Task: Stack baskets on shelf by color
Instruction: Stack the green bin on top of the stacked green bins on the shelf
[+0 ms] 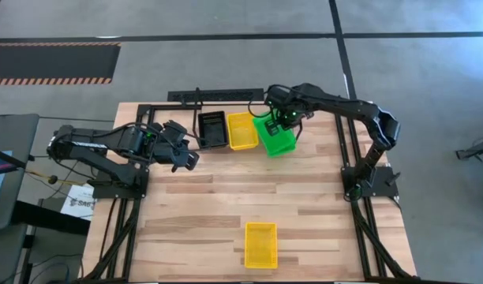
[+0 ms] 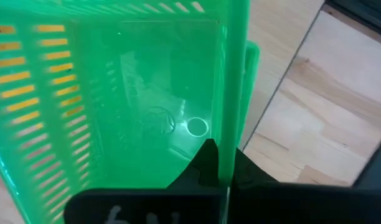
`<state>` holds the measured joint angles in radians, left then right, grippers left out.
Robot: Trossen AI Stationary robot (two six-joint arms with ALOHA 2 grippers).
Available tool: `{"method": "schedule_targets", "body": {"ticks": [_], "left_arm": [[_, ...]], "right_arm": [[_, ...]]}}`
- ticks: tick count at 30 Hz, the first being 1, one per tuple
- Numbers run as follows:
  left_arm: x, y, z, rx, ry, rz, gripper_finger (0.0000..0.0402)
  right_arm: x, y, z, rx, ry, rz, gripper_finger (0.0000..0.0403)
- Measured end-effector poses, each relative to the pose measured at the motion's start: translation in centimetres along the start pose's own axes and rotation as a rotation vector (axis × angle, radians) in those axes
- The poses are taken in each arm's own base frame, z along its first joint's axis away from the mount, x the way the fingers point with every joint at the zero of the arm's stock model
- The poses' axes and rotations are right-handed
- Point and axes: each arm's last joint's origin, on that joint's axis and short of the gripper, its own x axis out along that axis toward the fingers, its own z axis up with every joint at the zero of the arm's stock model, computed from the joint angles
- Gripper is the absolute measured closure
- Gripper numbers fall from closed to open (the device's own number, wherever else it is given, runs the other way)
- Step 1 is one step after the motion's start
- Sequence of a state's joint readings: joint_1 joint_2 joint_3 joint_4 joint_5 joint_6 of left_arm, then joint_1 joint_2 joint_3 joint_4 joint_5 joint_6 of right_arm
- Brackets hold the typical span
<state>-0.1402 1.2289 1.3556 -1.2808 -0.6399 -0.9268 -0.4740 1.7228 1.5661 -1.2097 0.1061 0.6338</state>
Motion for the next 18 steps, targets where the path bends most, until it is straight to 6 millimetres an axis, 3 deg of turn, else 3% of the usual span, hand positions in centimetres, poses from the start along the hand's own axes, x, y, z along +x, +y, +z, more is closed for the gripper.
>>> {"method": "schedule_targets", "body": {"ticks": [4,12,18], "left_arm": [[0.0,0.0,0.0,0.0,0.0,0.0,0.0401],[0.0,0.0,0.0,0.006,0.001,0.0,0.0401],[0.0,0.0,-0.01,0.007,0.003,-0.002,0.0401]], "right_arm": [[0.01,-0.03,0.01,0.0,0.0,-0.002,0.0397],[-0.04,0.41,-0.31,-0.048,0.002,0.001,0.0342],[-0.06,0.58,-0.44,-0.055,-0.003,-0.003,0.0333]]}}
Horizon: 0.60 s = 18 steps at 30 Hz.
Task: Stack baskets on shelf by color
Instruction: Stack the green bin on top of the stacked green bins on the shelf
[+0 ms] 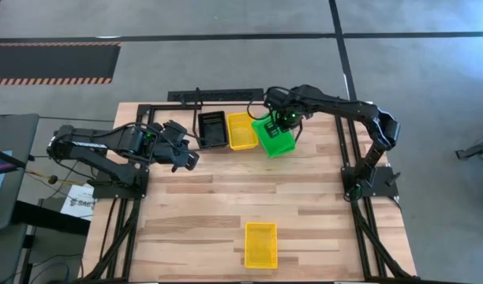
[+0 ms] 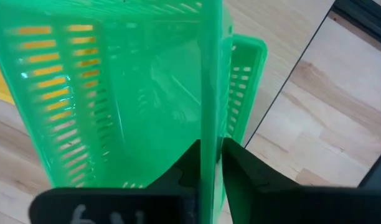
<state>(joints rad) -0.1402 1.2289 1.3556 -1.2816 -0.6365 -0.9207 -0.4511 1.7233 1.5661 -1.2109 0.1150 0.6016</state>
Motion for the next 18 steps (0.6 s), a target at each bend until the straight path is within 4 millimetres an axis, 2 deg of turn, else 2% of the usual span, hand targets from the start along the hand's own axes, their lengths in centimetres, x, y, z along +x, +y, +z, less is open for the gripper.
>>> {"method": "schedule_targets", "body": {"ticks": [4,14,18], "left_arm": [[0.0,0.0,0.0,0.0,0.0,0.0,0.0402],[0.0,0.0,0.0,0.019,-0.001,0.0,0.0401],[0.0,0.0,0.0,0.022,-0.001,0.001,0.0401]], "right_arm": [[-0.4,0.0,0.2,0.003,-0.01,0.002,0.0332],[-3.3,0.9,0.9,-0.003,-0.119,0.031,0.0331],[-3.3,0.9,0.7,0.013,-0.103,0.023,0.0331]]}}
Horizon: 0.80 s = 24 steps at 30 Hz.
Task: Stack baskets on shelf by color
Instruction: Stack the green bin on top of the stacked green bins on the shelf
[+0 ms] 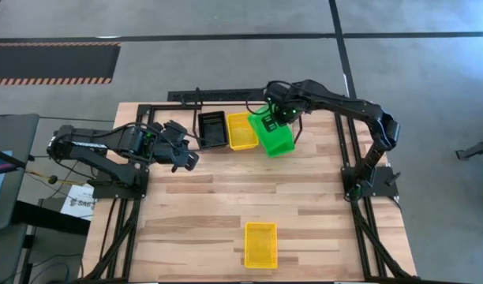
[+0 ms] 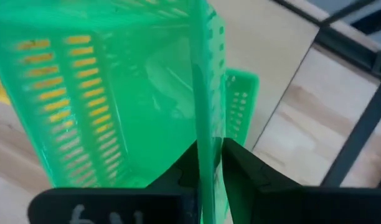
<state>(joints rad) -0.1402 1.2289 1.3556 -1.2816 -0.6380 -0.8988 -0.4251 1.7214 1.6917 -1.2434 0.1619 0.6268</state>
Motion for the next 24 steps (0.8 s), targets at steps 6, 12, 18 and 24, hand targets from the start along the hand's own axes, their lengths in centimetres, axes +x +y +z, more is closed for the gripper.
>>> {"method": "schedule_targets", "body": {"ticks": [6,12,18,24], "left_arm": [[0.0,0.0,0.0,0.001,-0.001,0.001,0.0401],[0.0,0.0,0.0,0.003,-0.001,0.002,0.0401],[0.0,0.0,0.0,0.043,-0.001,0.002,0.0401],[0.0,0.0,0.0,0.079,-0.001,0.002,0.0401]], "right_arm": [[0.6,0.6,-1.1,0.011,0.038,-0.017,0.033],[1.2,0.7,-1.5,0.033,0.054,-0.03,0.035],[2.7,0.4,-2.3,0.035,0.096,-0.067,0.0395],[3.9,0.3,-2.8,0.075,0.107,-0.081,0.0395]]}}
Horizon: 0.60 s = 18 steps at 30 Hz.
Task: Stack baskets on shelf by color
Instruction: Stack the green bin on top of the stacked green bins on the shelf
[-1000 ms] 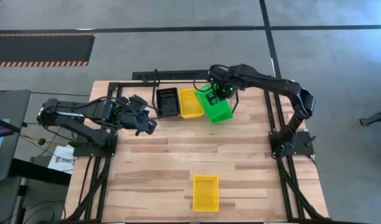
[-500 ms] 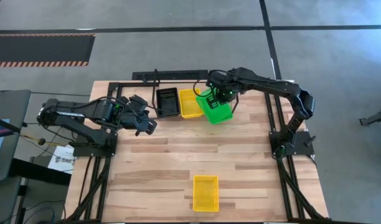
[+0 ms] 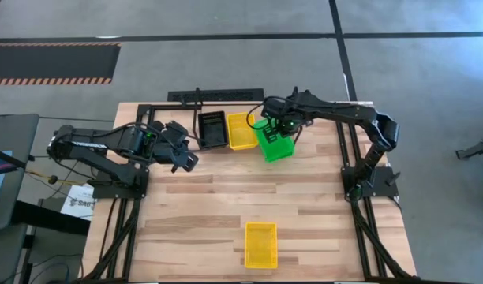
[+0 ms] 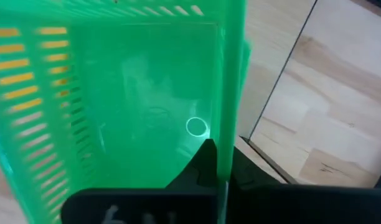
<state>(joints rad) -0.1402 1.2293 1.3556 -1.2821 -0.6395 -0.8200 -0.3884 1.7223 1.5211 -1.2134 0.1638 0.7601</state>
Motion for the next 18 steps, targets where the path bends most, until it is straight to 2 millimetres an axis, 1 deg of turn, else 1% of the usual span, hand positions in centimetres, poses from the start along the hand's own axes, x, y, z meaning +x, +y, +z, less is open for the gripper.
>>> {"method": "schedule_targets", "body": {"ticks": [7,12,18], "left_arm": [[0.0,0.0,0.0,0.014,0.0,0.0,0.0402],[0.0,0.0,0.0,0.014,0.0,0.0,0.0401],[0.0,0.0,0.0,0.012,0.006,-0.006,0.0401]], "right_arm": [[0.0,0.1,0.5,0.018,-0.034,0.025,0.0391],[0.0,0.1,0.6,0.006,-0.066,0.0,0.0396],[0.3,-1.2,1.8,0.032,-0.073,-0.009,0.0382]]}}
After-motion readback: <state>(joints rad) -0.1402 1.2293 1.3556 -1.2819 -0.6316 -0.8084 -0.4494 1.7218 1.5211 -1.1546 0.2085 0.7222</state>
